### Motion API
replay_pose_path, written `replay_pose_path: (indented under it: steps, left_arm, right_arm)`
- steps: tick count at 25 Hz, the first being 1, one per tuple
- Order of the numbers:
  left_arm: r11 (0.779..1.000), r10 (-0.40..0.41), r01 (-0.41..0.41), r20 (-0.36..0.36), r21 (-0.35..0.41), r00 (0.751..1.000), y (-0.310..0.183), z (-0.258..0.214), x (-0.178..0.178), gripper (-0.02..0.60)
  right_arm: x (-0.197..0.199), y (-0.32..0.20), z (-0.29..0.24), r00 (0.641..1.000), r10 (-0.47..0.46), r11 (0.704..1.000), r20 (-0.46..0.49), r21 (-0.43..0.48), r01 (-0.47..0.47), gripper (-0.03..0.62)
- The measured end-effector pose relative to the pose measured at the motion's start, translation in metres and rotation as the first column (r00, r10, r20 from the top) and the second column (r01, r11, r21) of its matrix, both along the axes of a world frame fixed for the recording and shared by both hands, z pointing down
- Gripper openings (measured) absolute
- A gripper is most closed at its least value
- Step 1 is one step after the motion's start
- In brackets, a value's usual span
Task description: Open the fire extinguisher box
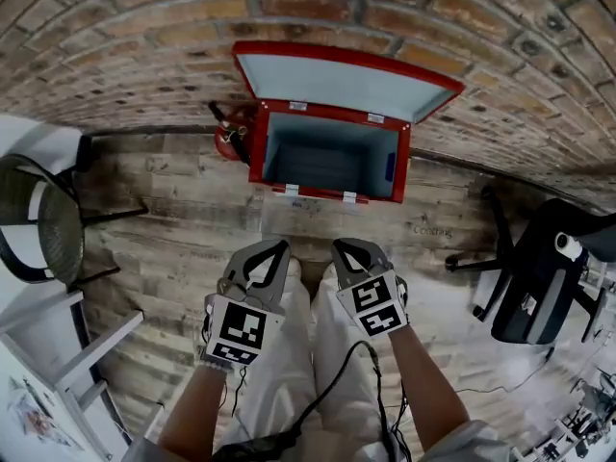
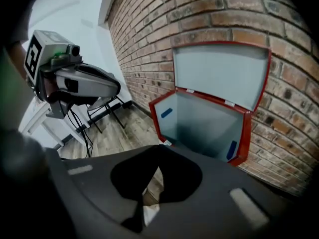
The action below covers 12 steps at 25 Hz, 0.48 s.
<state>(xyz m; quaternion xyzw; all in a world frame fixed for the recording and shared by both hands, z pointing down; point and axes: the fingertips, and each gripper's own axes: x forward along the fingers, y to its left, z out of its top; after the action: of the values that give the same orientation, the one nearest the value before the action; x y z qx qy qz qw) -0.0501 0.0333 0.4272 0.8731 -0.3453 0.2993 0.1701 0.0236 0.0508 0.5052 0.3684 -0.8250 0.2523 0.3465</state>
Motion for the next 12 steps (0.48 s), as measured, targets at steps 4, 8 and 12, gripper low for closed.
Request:
replay_pose_path:
  steps: [4, 8, 12]
  left_arm:
    - [0.999, -0.001, 0.002, -0.021, 0.044, 1.0, -0.003, -0.047, 0.004, -0.002]
    - [0.996, 0.017, -0.015, -0.023, 0.089, 1.0, -0.004, -0.092, 0.006, -0.002]
    - [0.992, 0.032, -0.027, -0.031, 0.127, 0.999, -0.009, -0.131, 0.007, -0.002]
  right_arm:
    - [0.004, -0.005, -0.053, 1.0, 0.01, 0.998, 0.009, 0.067, -0.011, 0.006]
    - [0.007, -0.007, -0.106, 1.0, 0.005, 0.992, 0.011, 0.129, -0.006, 0.006]
    - [0.009, -0.011, -0.153, 1.0, -0.02, 0.981, 0.001, 0.191, 0.02, 0.006]
